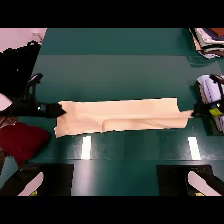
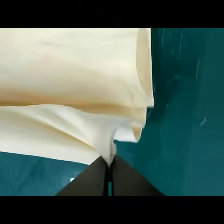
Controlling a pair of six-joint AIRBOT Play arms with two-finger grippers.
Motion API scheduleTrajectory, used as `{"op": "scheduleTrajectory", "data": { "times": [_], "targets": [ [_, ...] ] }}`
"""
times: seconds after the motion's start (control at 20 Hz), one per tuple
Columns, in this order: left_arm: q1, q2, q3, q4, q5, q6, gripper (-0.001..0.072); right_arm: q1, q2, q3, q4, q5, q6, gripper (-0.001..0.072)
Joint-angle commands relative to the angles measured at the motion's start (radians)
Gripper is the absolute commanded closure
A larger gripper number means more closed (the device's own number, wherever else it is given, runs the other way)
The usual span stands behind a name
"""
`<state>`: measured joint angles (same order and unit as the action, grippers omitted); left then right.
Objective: Fold the shirts.
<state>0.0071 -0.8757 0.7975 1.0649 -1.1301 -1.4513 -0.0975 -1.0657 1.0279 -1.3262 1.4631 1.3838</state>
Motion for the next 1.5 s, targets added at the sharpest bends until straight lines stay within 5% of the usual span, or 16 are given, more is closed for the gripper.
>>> {"op": "scheduleTrajectory", "data": {
  "times": [0.0,0.05,0.1,0.15,0.25,0.4,0.45,0.5,0.55,0.6,0.9,1.0,1.05,1.2,1.45],
  "targets": [
    [0.001,-0.188,0.053,0.005,0.179,0.018,0.0680,0.048,-0.239,0.145,0.124,-0.077,0.012,0.0644],
    [0.001,-0.226,0.078,0.005,0.179,0.017,0.0509,0.046,-0.294,0.187,0.166,-0.098,0.010,0.0446],
    [0.001,-0.253,0.105,0.005,0.171,0.010,0.0243,0.045,-0.338,0.224,0.194,-0.108,0.009,0.0320],
    [0.001,-0.264,0.129,0.004,0.152,0.010,0.0129,0.045,-0.375,0.261,0.202,-0.103,-0.006,0.0310],
    [0.001,-0.264,0.177,0.005,0.086,0.012,0.0218,0.028,-0.414,0.294,0.200,-0.064,-0.041,0.0310],
    [0.001,-0.264,0.220,-0.008,-0.023,0.012,0.0220,-0.052,-0.419,0.262,0.202,-0.031,-0.068,0.0309],
    [0.001,-0.264,0.220,-0.011,-0.037,0.012,0.0294,-0.087,-0.418,0.239,0.203,-0.018,-0.080,0.0302],
    [-0.001,-0.264,0.220,-0.012,-0.040,0.014,0.0519,-0.123,-0.420,0.209,0.211,-0.004,-0.098,0.0281],
    [-0.001,-0.264,0.220,-0.021,-0.034,0.020,0.0681,-0.153,-0.420,0.177,0.211,-0.001,-0.114,0.0151],
    [-0.001,-0.264,0.220,-0.041,-0.023,0.020,0.0684,-0.179,-0.420,0.141,0.212,-0.009,-0.131,0.0107],
    [-0.039,-0.269,0.220,-0.103,0.033,0.020,0.0684,-0.209,-0.482,-0.002,0.358,-0.077,-0.220,0.0111],
    [-0.105,-0.269,0.220,-0.101,0.078,0.020,0.0684,-0.168,-0.541,0.020,0.414,-0.070,-0.227,0.0129],
    [-0.142,-0.269,0.220,-0.099,0.105,0.019,0.0684,-0.150,-0.563,0.035,0.435,-0.064,-0.227,0.0210],
    [-0.224,-0.277,0.220,-0.100,0.189,0.014,0.0685,-0.087,-0.579,0.077,0.441,-0.060,-0.242,0.0681],
    [-0.374,-0.435,0.223,-0.137,0.287,0.011,0.0685,-0.026,-0.412,0.089,0.473,-0.056,-0.239,0.0700]
  ]
}}
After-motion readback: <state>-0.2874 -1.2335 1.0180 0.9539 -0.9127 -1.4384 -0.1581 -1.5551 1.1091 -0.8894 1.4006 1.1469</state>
